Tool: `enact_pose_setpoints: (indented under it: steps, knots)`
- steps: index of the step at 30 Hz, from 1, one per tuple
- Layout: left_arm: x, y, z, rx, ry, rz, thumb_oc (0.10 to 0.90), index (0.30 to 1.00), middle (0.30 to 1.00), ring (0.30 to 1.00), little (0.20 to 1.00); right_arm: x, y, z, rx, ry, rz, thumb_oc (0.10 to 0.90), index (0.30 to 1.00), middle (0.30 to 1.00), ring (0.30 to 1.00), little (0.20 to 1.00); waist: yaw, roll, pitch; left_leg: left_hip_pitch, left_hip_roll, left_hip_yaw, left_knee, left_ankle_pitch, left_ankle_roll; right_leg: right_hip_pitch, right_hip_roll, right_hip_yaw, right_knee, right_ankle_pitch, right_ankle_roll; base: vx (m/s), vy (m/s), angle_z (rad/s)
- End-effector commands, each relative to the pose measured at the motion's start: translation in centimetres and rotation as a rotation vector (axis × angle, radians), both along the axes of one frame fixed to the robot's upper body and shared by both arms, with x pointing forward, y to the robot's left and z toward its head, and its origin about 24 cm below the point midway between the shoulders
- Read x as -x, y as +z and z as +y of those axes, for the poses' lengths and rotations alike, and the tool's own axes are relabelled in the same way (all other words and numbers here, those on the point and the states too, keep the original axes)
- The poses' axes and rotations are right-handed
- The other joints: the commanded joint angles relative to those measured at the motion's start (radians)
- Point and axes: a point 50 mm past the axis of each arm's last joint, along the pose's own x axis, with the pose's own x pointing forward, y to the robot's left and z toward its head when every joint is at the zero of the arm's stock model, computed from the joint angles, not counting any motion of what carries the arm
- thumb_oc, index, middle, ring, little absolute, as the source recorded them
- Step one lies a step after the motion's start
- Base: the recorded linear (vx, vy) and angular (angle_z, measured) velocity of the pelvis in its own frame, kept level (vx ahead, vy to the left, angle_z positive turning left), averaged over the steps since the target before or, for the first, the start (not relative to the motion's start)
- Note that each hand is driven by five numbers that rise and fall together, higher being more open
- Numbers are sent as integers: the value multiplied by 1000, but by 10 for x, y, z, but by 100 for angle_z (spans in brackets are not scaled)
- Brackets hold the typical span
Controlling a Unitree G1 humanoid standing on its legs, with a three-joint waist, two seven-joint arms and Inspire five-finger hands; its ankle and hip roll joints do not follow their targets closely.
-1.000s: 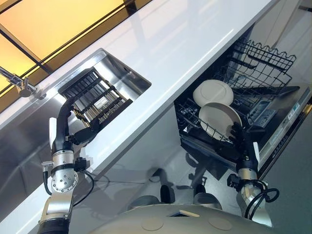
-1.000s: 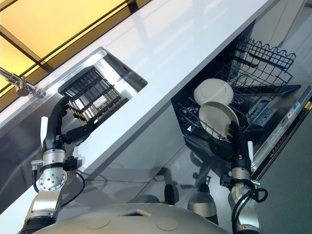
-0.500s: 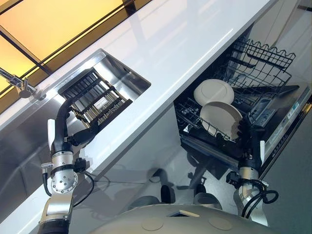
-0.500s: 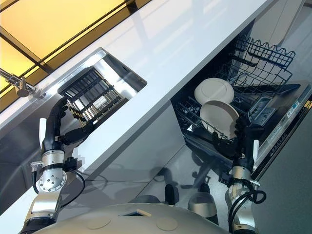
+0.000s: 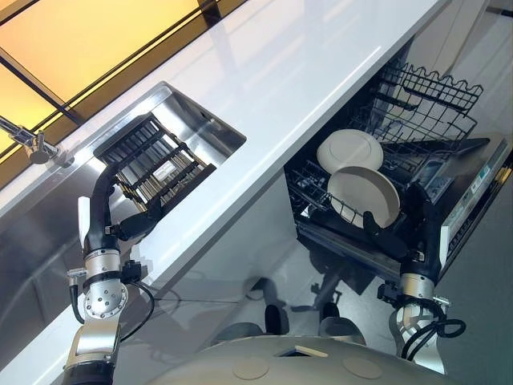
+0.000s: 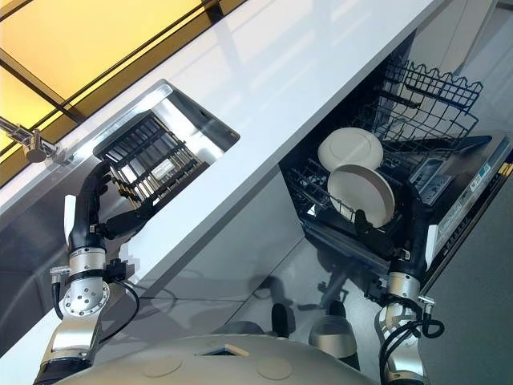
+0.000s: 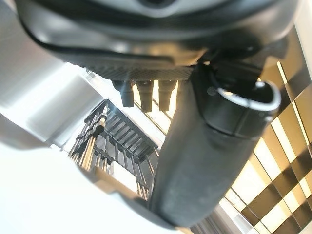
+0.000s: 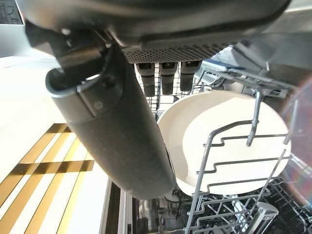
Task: Pick up plates and place into dishwasher.
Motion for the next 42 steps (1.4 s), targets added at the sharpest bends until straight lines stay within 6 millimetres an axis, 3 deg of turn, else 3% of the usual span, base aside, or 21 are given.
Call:
enact_pose_setpoints:
  steps: [1,11,21,25,32,36,42]
  knots:
    - [-6,44,21,-83,40,-205,800,900,900,900,900,-10,20,1,19,44,-116,800,900,900,900,900,-13,-37,-21,5,-87,48,2,-74,32,-73,17,40,164,-142,0,0,0,0]
    - [-9,43,19,-83,32,-209,800,900,900,900,900,1,-11,6,-49,29,74,800,900,900,900,900,-17,-22,-11,-2,-91,48,2,-68,29,-80,13,40,164,-141,1,0,0,0]
    - [-14,44,17,-82,21,-201,800,900,900,900,900,5,-27,5,-63,7,151,800,900,900,900,900,-11,-12,-6,-3,-95,43,2,-65,25,-81,6,34,164,-136,3,0,0,0]
    - [-18,44,13,-74,10,-200,800,900,900,900,900,-1,-28,12,-124,91,142,800,900,900,900,900,-4,-7,-3,-3,-98,36,2,-63,26,-82,2,32,169,-135,4,3,5,1]
    - [-28,41,5,-65,-25,-178,800,900,900,900,900,-22,-40,50,-614,478,142,800,900,900,900,900,26,-3,1,9,-104,26,2,-63,25,-74,-24,-6,163,-121,13,40,20,4]
    - [-34,41,2,-66,-32,-163,800,900,900,900,900,-35,-37,80,-740,666,127,800,900,900,900,900,53,0,0,13,-107,32,2,-66,28,-70,-45,-39,156,-108,23,54,34,-1]
    - [-36,37,0,-59,-23,-137,800,900,900,900,900,-50,-26,124,-757,899,136,800,900,900,900,900,96,6,-13,19,-113,27,2,-66,34,-61,-66,-75,148,-96,30,66,59,-7]
